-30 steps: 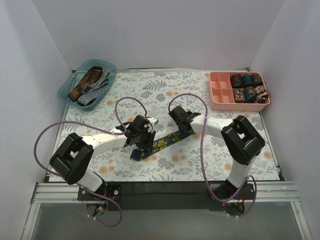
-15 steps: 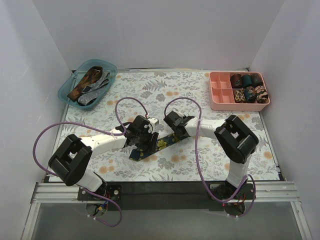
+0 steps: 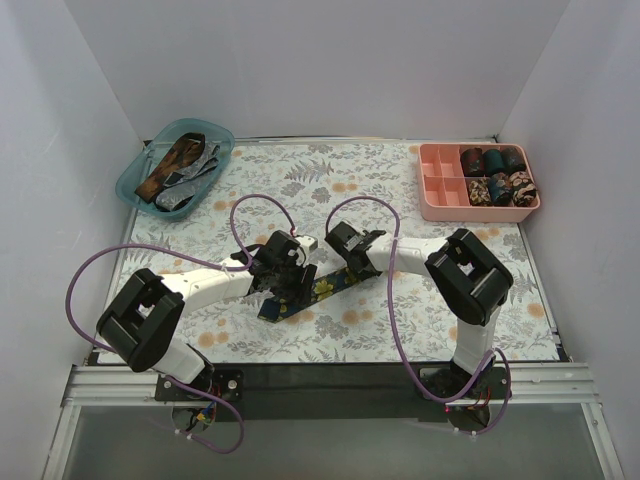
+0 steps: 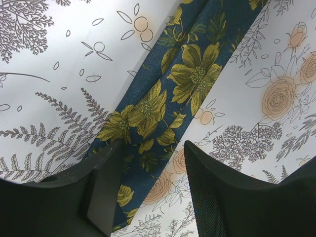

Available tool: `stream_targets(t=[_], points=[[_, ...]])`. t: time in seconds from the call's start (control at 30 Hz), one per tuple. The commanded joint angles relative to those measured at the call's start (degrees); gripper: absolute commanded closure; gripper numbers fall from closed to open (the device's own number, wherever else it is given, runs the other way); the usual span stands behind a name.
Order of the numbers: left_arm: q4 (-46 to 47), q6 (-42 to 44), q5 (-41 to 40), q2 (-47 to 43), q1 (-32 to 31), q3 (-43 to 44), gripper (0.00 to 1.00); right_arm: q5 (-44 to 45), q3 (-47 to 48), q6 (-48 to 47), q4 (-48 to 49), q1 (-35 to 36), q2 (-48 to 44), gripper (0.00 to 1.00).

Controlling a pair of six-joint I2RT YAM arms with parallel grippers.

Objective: Roll the ties
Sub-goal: Roll the tie

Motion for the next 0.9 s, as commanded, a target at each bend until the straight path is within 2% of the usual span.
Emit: stream_targets(t=[0.0,0.07,0.13,0.27,0.7,0.87], points=[[-2.70,-0.22,-1.34,-2.15,0.17,0.46,0.52,-13.50,-0.10,3.72,-0.89,0.00,2.12,0.64],[-2.70,-0.13,-1.34,-2.15,0.17,0.63,0.52,-15.61,-0.01,3.81,-0.89,0.00,1.85,0.61],[-2.70,-0.04,-1.43,-2.15,0.17,0.90,0.52,-17.54,0.34,3.81,-0.81,0.00,1.59,0.53],[-2.53,0.04,-1.34,-2.15,0.17,1.34,0.51,-20.19,1.40,3.98,-1.77,-0.53,1.06,0.48],[-2.53,0.22,-1.96,-0.75,0.17,2.48,0.51,-18.88,2.80,5.21,-3.18,-0.79,-3.86,0.48],[-4.19,0.57,-3.28,-1.18,0.17,2.83,0.51,-17.73,0.17,5.30,-0.90,-0.88,-5.09,0.58]])
